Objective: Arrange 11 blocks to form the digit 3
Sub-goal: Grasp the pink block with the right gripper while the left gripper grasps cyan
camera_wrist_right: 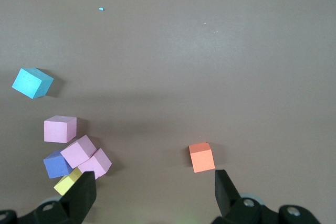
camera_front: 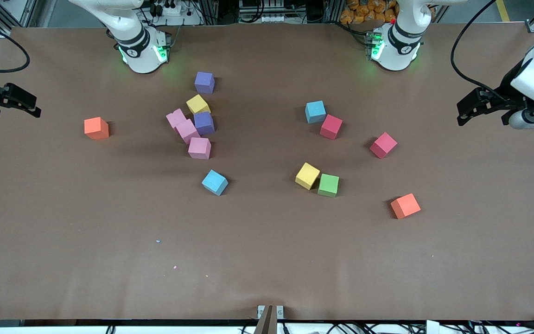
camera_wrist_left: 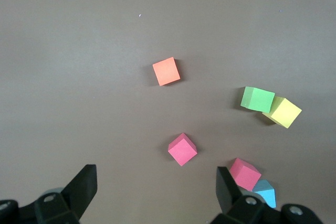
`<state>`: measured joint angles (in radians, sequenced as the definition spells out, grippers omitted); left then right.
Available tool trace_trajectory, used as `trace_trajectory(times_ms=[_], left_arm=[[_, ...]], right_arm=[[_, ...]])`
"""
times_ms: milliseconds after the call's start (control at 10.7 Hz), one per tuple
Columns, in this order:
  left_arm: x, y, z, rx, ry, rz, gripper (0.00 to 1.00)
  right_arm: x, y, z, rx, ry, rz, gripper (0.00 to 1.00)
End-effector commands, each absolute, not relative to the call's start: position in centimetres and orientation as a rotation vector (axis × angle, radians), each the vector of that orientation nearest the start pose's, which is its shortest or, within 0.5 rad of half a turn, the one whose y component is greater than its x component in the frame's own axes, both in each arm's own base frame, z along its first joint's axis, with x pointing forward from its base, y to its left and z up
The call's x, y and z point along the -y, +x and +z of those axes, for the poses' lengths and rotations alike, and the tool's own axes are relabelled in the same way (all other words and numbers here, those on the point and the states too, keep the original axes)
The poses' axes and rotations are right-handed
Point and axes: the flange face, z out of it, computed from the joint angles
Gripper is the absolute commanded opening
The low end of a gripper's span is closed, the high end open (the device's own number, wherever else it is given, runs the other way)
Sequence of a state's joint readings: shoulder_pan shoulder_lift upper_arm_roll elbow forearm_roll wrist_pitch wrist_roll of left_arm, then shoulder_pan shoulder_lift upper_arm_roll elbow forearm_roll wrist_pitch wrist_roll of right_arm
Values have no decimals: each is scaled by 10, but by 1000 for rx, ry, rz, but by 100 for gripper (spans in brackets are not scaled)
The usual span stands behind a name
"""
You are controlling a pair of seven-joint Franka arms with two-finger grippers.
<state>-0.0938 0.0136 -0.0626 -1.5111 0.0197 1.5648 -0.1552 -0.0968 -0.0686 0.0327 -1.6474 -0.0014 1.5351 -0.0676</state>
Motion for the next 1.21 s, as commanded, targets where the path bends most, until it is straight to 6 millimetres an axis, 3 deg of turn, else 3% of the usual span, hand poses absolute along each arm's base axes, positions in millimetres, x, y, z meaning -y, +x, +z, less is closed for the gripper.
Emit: trace_trajectory(times_ms=[0, 373, 466, 653, 839, 932, 1119], left_arm=[[85, 547, 647, 11, -3116, -60, 100], [96, 552, 635, -13, -3118, -26, 100], [109, 555, 626, -44, -3115, -6, 100], [149, 561, 603, -11, -3106, 24, 100], [218, 564, 573, 164, -3104, 4, 100], [246, 565, 558, 244, -3107, -15, 100], [296, 561, 527, 374, -3100, -15, 100]], right_arm=[[30, 523, 624, -8, -3154, 64, 100], [27, 524, 628, 1, -3157, 77, 100], [26, 525, 623, 11, -3155, 93, 100], [24, 524, 600, 7, -3145, 186, 100], [8, 521, 561, 47, -3128, 272, 100], [-13, 520, 544, 107, -3133, 278, 100], [-65, 517, 501, 9, -3131, 232, 100]])
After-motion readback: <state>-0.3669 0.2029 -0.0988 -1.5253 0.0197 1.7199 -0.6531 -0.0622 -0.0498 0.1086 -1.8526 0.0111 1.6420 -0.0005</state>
